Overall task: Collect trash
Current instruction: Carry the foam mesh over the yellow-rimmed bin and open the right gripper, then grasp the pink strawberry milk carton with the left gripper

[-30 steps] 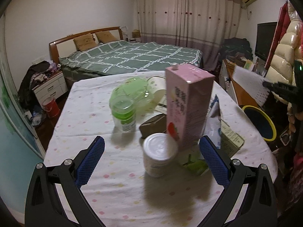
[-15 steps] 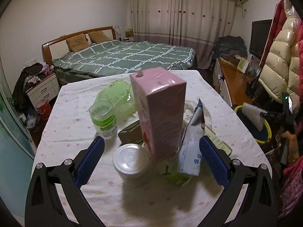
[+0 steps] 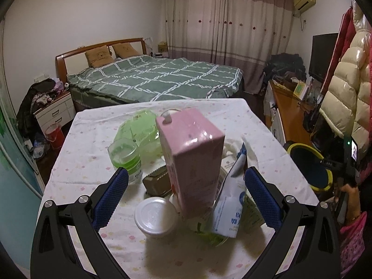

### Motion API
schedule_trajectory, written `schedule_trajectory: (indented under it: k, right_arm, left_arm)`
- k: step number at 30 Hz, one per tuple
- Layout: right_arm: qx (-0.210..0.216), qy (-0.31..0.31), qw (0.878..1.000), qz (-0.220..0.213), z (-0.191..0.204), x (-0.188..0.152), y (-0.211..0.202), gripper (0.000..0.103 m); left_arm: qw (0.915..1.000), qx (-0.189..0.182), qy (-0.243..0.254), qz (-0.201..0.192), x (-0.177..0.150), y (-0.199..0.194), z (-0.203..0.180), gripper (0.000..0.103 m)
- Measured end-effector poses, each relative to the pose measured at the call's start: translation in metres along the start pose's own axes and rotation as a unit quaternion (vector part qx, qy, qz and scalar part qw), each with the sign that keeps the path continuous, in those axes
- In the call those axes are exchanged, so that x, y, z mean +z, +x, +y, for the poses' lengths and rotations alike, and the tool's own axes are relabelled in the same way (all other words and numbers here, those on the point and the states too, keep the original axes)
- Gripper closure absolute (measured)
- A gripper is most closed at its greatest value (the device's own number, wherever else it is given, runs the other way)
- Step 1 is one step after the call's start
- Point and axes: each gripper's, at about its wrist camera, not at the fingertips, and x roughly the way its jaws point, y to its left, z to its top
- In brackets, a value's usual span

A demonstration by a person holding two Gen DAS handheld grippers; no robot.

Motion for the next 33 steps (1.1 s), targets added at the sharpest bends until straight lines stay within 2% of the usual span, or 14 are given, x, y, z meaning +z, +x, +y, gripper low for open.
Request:
schedule_trajectory:
  k: [6, 14, 19, 22, 33]
  right_arm:
    - [0.003, -0.001, 1.0, -0.005, 0.001, -0.003, -0.008, 0.057]
    - [0.005, 0.001, 1.0, -0.004, 0.0, -0.008, -0.011, 0.056]
    - [0.005, 0.0, 1.0, -0.006, 0.0, -0.011, -0.013, 0.056]
    - [0.006, 0.002, 1.0, -0.006, -0.001, -0.011, -0.014, 0.056]
    - [0.013, 0.003, 1.0, -0.021, -0.004, -0.019, -0.033, 0.056]
  left_arm:
    - [0.9999, 0.008, 0.0, -0.008, 0.01, 0.001, -0.004, 0.006]
    - [0.9996, 0.001, -0.021, 0.018, 0.015, 0.013, 0.0, 0.037]
    - [0.9992, -0.009, -0.031, 0.022, 0.012, 0.019, 0.003, 0.057]
    - [0.9993, -0.014, -0.03, 0.018, 0.012, 0.02, 0.004, 0.061]
    - [0.9997, -0.007, -0.016, -0.018, 0.025, 0.002, -0.001, 0.062]
